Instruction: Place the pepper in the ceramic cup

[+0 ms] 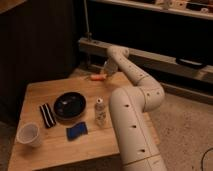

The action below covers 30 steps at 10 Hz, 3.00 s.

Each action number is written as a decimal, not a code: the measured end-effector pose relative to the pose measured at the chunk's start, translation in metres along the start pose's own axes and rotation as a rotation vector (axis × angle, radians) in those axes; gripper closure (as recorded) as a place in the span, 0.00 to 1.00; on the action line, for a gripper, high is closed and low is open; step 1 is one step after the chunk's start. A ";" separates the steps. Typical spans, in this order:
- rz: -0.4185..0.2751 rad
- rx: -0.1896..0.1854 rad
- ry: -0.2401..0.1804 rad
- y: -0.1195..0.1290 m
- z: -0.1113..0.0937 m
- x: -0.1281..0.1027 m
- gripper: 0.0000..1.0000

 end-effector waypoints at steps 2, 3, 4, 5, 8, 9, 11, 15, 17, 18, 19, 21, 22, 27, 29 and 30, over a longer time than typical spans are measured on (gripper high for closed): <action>0.001 0.001 0.001 0.000 -0.001 0.002 0.39; -0.001 0.001 0.001 -0.001 -0.001 0.000 0.39; -0.001 0.001 0.002 -0.001 -0.001 0.000 0.39; -0.007 -0.004 0.021 -0.002 0.000 0.005 0.39; -0.053 0.028 0.082 -0.010 -0.001 0.006 0.39; -0.063 0.035 0.087 -0.011 -0.001 0.002 0.39; -0.073 0.037 0.083 -0.017 -0.002 -0.004 0.39; -0.084 0.000 0.076 -0.023 0.002 -0.007 0.39; -0.083 0.001 0.077 -0.024 0.002 -0.007 0.39; -0.083 0.001 0.077 -0.023 0.002 -0.007 0.39; -0.083 0.001 0.077 -0.023 0.002 -0.006 0.39; -0.086 -0.019 0.082 -0.018 0.009 -0.004 0.39; -0.094 -0.031 0.092 -0.012 0.018 -0.003 0.39; -0.102 -0.050 0.114 -0.007 0.021 -0.003 0.39; -0.085 -0.060 0.113 -0.009 0.020 -0.001 0.39; -0.079 -0.062 0.112 -0.010 0.020 -0.001 0.39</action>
